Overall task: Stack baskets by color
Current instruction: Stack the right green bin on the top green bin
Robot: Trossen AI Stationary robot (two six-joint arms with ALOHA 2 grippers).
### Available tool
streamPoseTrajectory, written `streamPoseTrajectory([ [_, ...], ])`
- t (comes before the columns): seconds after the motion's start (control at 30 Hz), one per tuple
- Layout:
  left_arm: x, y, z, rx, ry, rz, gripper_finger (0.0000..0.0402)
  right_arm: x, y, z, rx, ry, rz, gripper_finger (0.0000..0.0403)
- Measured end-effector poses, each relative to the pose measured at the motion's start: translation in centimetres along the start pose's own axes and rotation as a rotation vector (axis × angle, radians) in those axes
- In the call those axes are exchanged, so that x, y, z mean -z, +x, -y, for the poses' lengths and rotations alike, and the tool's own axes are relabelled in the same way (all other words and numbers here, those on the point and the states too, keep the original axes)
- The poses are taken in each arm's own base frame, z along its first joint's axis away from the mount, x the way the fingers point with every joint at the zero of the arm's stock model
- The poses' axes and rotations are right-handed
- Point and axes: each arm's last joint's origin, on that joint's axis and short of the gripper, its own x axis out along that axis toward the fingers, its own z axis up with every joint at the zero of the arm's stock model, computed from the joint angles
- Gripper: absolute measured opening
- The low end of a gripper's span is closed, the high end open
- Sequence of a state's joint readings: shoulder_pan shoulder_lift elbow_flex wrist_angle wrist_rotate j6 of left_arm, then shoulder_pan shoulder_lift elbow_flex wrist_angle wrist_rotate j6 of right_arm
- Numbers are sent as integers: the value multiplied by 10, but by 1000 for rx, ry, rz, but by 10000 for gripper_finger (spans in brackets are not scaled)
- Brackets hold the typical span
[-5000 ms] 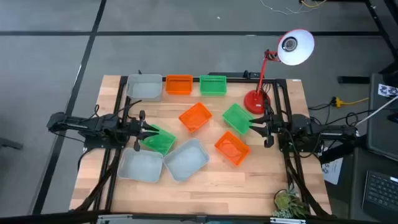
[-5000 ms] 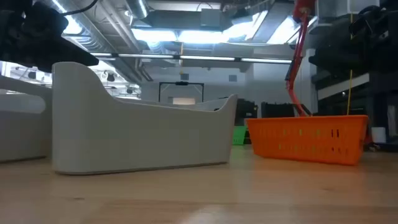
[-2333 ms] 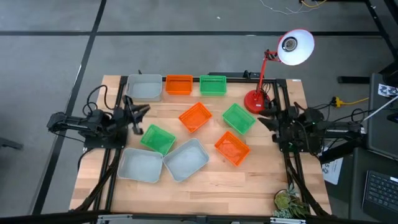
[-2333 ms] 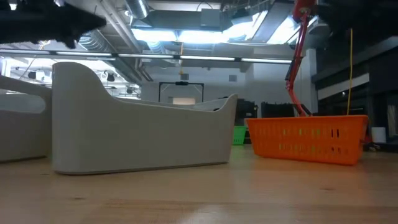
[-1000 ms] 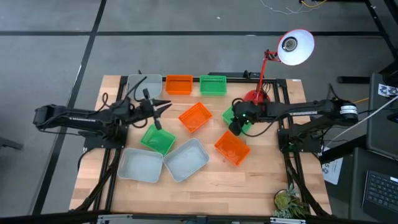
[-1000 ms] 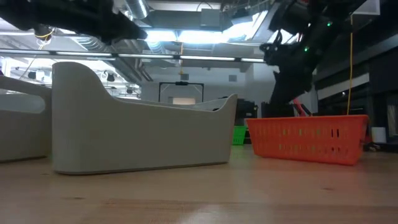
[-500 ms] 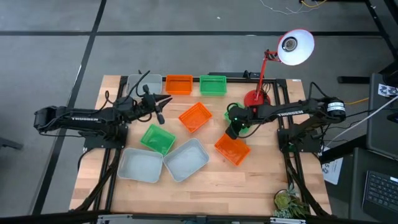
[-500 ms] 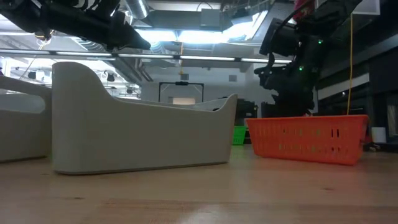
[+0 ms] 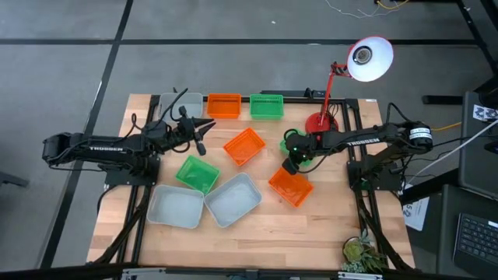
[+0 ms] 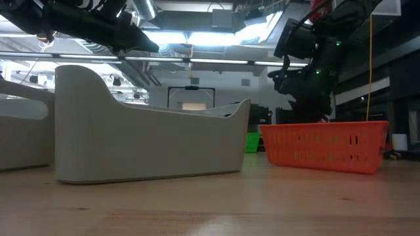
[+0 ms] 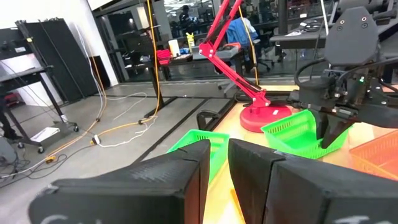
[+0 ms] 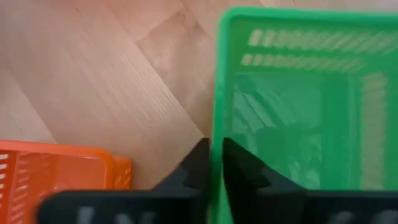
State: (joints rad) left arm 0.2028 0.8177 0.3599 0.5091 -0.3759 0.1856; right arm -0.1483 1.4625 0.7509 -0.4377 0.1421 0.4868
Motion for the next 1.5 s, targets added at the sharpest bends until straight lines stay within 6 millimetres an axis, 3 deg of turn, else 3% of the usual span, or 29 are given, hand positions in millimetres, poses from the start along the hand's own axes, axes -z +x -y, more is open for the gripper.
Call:
streamPoseTrajectory([
  [0.23,0,0,0,0,0,-1,53,-9,-4,-4,-31,-49,61,7],
  [0.4,1,0,0,1,3,-8,53,-38,-24,-16,-73,-191,167,5],
  [0.73,1,0,0,2,7,-14,53,-101,-85,-37,-73,-568,446,4],
  [0.87,1,0,0,2,11,-14,53,-124,-93,-34,-18,-689,499,4],
  [0.97,1,0,0,3,13,-15,53,-142,-86,-26,49,-794,493,4],
  [1.1,2,0,0,4,16,-21,53,-158,-61,-3,124,-867,398,4],
  [1.27,3,0,1,5,18,-25,53,-165,-24,25,156,-831,260,8],
  [1.5,3,0,1,5,18,-25,53,-167,7,47,172,-810,172,5],
])
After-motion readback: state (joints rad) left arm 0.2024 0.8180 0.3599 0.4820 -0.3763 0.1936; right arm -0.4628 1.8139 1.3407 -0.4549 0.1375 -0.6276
